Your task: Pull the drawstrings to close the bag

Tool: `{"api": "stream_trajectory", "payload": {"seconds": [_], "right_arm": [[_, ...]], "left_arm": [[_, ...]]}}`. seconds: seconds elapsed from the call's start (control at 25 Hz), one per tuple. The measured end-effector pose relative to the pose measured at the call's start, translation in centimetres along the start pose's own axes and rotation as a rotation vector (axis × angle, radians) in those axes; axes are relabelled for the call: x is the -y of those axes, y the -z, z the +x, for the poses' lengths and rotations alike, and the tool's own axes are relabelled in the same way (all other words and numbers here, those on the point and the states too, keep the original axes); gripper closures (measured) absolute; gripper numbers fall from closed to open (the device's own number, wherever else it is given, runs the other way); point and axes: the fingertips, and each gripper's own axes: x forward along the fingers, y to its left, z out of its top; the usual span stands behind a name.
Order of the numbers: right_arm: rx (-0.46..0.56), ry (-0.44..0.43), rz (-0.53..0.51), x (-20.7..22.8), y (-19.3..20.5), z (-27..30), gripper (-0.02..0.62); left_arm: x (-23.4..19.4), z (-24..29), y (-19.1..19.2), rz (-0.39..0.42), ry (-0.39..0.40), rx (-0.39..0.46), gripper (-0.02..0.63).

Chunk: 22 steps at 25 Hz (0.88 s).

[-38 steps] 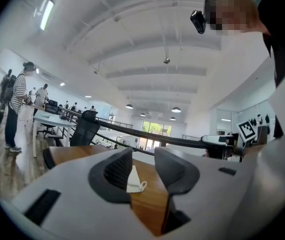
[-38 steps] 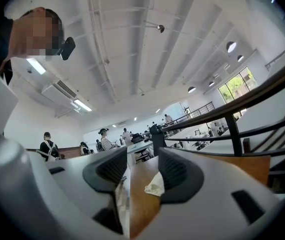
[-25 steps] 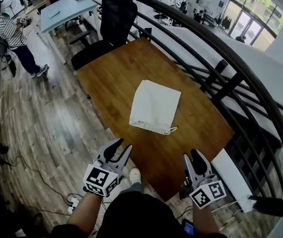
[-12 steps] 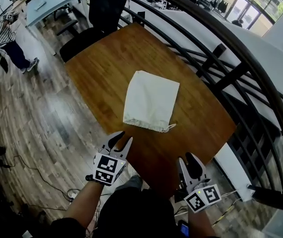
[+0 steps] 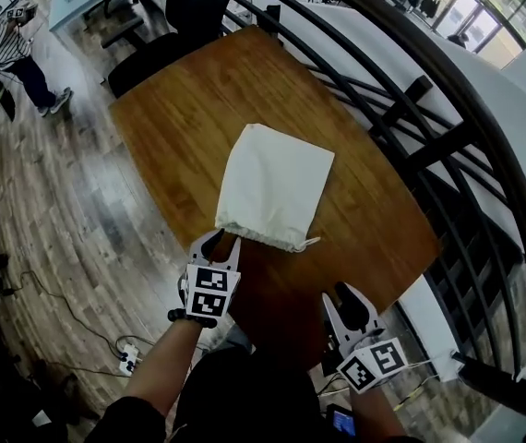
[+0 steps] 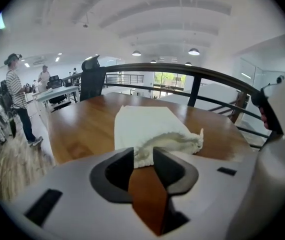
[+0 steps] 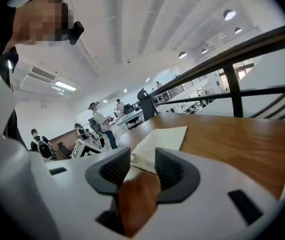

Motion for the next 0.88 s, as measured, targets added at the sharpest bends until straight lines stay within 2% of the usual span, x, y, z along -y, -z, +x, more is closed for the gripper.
{"api": "stream_trajectory", "payload": {"seconds": [0.16,0.24,0.36,0.52,0.64,0.88], "right_arm": [[-0.041,-0.029,0.012,0.7,0.8,1.4,0.448],[-0.061,-0.04,0.005,0.9,1.1,1.9,0.449],[-0.094,-0.059,-0.036,0.9,1.6,2.6,0.449],[-0.13,-0.088,-0.059,0.8,2.0,3.9,0.451],[-0.148,-0.091,-0.089,0.9,2.2,5.0,0.454],[-0.202,-0.111,-0.266,0.9,1.8,9.9,0.456]], "left_arm": [[-0.1,2.4,0.3,0.004,-0.016,-0.04,0.452],[-0.2,3.4,0.9,0.026,-0.052,-0.085,0.404],[-0.6,4.3,1.8,0.057,-0.109,-0.133,0.369],[-1.0,4.9,1.7,0.069,-0.142,-0.135,0.362],[-1.3,5.3,1.5,0.056,-0.139,-0.132,0.36],[-0.9,5.4,1.8,0.022,-0.077,-0.139,0.38]]}}
